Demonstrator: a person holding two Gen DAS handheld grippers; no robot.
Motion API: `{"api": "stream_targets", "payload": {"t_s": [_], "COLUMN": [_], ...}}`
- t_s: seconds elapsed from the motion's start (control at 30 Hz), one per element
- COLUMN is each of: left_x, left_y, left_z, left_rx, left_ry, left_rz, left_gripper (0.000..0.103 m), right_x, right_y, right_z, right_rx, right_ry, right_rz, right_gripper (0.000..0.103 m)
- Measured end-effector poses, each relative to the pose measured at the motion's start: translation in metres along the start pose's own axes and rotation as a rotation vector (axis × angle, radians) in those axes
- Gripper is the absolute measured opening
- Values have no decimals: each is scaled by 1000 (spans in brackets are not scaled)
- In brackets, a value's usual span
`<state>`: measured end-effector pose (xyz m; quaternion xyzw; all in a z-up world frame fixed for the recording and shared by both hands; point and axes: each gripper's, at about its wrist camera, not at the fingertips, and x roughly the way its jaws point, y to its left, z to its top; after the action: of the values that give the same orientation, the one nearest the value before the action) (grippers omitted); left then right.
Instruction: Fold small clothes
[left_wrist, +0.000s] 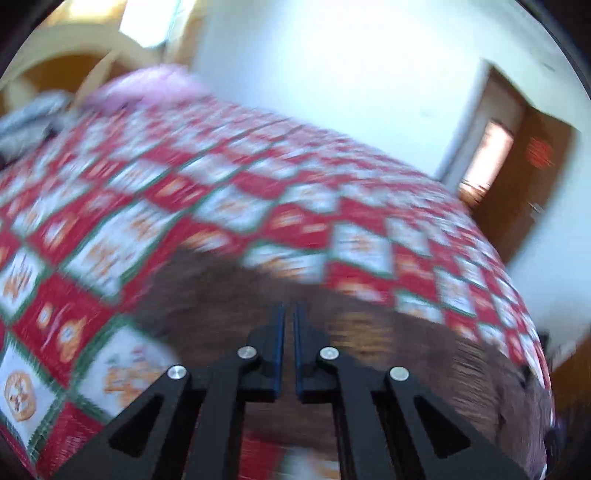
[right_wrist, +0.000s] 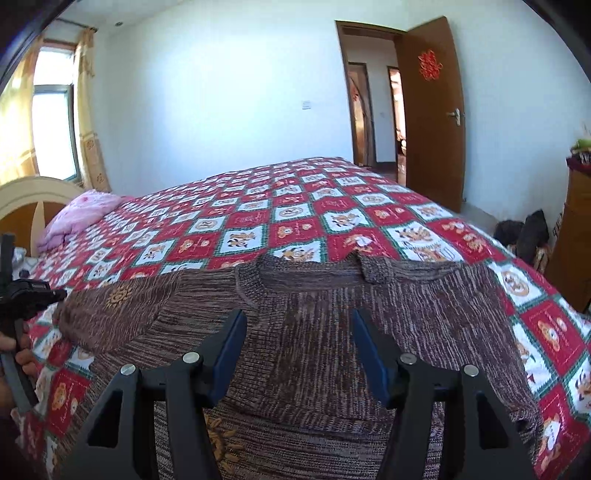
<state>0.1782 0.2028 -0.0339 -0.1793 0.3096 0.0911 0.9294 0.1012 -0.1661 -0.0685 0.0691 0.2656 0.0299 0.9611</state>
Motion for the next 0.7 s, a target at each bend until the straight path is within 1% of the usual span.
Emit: {"api": "stream_targets", "payload": {"t_s": [0.07, 0.1, 0.13, 0.2, 0.23, 0.3, 0.4, 0.47, 0.5, 0.53, 0.6, 0.63, 0.67, 0.7], "left_x": [-14, -18, -24, -27, -25, -20, -18, -23, -25, -25, -20, -17, -14, -14], "left_y": [-49, -67, -95, -123, -140, -156, -169, -171, -168, -159, -129, -107, -88, -68], "left_z": [-10, -16, -29, -45, -57, -74, -90, -95, -94, -90, -75, -65, -57, -50], "left_rx": [129, 178, 249, 315, 345, 361, 361, 362, 350, 317, 201, 126, 62, 1], "left_ry": [-20, -27, -32, -16, 13, 51, 102, 103, 98, 97, 119, 134, 124, 91], "left_rz": [-80, -103, -136, -176, -197, -207, -232, -235, -233, -230, -208, -169, -126, -83], "left_gripper": [5, 5, 5, 5, 5, 5, 5, 6, 7, 10, 35, 72, 93, 95], "right_x": [1, 2, 4, 6, 7, 9, 9, 8, 7, 7, 7, 7, 6, 6], "right_y": [-6, -10, -15, -22, -25, -31, -35, -37, -38, -39, -40, -40, -39, -38], "right_z": [1, 1, 1, 1, 0, -1, 0, 1, 1, 1, 0, 1, 1, 1], "right_rx": [29, 47, 73, 104, 121, 144, 163, 173, 177, 181, 192, 194, 192, 189], "right_ry": [8, 12, 20, 32, 40, 52, 53, 47, 48, 50, 55, 56, 56, 57], "right_rz": [-5, -6, -8, -9, -9, -11, -7, -1, 1, 3, 14, 20, 22, 25], "right_gripper": [61, 61, 61, 61, 61, 61, 61, 61, 61, 61, 61, 61, 61, 61]}}
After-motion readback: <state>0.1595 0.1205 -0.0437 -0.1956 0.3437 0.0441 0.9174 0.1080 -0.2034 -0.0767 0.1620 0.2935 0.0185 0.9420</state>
